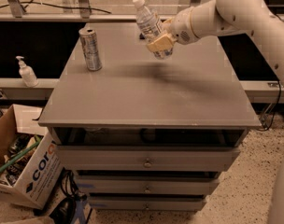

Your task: Knock blue plastic bottle over

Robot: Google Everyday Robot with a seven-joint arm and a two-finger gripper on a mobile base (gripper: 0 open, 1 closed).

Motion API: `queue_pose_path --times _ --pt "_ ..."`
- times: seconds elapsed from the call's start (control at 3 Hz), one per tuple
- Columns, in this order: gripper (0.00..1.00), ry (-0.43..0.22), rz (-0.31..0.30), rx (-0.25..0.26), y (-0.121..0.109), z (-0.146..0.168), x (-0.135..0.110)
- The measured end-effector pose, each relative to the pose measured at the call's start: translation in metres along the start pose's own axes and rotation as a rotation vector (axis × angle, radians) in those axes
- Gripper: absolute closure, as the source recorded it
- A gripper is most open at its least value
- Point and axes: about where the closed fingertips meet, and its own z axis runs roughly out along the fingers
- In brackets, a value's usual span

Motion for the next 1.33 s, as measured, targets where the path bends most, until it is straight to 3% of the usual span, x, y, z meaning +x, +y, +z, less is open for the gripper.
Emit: queue_pose_path --times 0.67,1.0,1.33 --pt "1.0 0.383 -0.233 -0.01 0.046 -0.023 0.024" --pt "1.0 0.509 -0.312 -0.013 0.05 -0.029 0.036" --pt "1.0 0.751 -0.482 -0.138 0.058 -0.038 0.068"
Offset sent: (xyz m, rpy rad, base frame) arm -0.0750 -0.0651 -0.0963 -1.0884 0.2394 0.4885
